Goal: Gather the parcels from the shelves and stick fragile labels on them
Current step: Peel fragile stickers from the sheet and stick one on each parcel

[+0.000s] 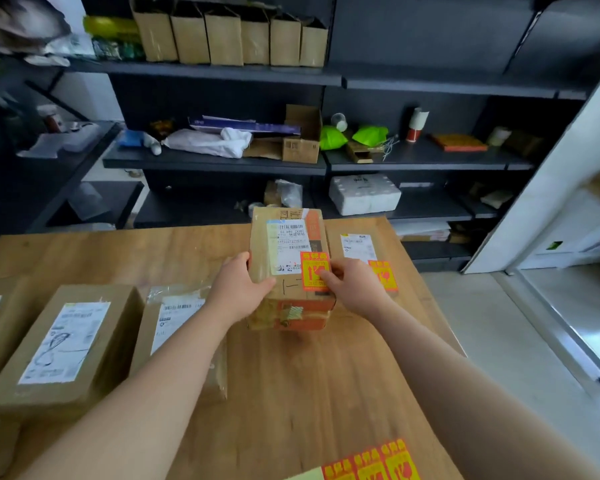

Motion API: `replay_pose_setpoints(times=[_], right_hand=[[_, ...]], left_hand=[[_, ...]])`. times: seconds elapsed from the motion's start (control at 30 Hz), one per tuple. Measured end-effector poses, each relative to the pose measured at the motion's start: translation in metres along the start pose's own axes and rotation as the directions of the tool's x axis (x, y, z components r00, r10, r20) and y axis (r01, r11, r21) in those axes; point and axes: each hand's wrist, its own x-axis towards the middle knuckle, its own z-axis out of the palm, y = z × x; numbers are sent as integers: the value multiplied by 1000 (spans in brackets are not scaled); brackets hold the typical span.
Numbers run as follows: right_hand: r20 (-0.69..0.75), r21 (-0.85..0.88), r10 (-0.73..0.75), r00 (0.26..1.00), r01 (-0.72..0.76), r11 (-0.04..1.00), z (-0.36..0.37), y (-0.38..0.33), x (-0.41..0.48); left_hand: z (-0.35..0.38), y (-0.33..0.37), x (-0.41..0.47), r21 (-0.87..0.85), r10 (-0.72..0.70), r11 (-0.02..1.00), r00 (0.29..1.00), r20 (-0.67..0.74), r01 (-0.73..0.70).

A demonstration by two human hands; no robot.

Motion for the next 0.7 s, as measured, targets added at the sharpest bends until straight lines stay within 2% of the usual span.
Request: replay_pose_setpoints(times=[0.23,0.43,0.57,0.7], right_hand=[[77,-9,30,997,-30,1000,30,25,61],[117,-89,78,990,-68,994,54,34,82],[84,-135,88,993,-76,988,59,31,84],[63,-253,98,993,-79,964,58,17,74]], left_hand=[[30,-23,56,25,-104,994,992,67,103],[46,-41,73,94,-162,984,984,77,154],[49,-42,73,125,-127,985,990,53,120],[43,-35,64,277,-18,961,999,41,6]])
